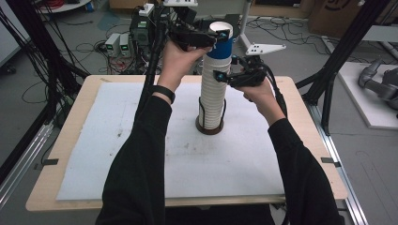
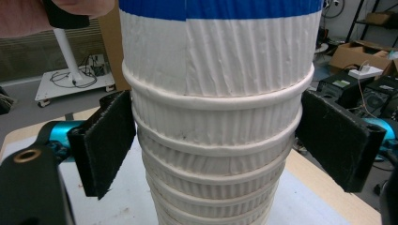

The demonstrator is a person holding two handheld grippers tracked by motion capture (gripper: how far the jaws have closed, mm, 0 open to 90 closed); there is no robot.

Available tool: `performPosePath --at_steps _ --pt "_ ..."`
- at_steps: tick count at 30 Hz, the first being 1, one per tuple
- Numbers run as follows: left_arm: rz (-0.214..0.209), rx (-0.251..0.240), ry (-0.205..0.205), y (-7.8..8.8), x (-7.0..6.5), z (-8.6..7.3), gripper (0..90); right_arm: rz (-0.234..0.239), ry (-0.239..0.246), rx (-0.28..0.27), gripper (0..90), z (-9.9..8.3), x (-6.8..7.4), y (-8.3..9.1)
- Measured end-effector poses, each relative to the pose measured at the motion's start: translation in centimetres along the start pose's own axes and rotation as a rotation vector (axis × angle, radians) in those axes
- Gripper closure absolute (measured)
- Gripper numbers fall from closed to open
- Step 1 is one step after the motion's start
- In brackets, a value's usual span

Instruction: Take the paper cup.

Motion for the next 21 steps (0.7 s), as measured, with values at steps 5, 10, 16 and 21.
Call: performPosePath --at_steps 5,10,16,21 --pt "0.004 0.01 -0.007 0.0 0.0 0.1 30.2 -0.001 0.0 0.0 13.6 0.0 0.0 0.0" --pt "0.012 0.01 -0.029 0.0 -0.2 0.5 30.5 -0.002 0.0 0.001 13.6 0.0 0.0 0.0" --pt "0.03 -0.034 -0.051 0.4 -0.6 1.8 30.6 -0.003 0.003 0.003 13.6 0.0 0.0 0.1" --pt "0.04 -0.078 -0.071 0.9 -1.0 3.1 30.6 -0.005 0.004 0.001 13.6 0.0 0.0 0.0"
Point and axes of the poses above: each handheld gripper's, and its own axes: y roughly backward along the jaws, z roughly out of its top, x roughly to its left, the point moved 5 cm from there along -y, roughly forward along the jaws, and after that the axes turned 5 degrees about -z, right-handed, at the moved point
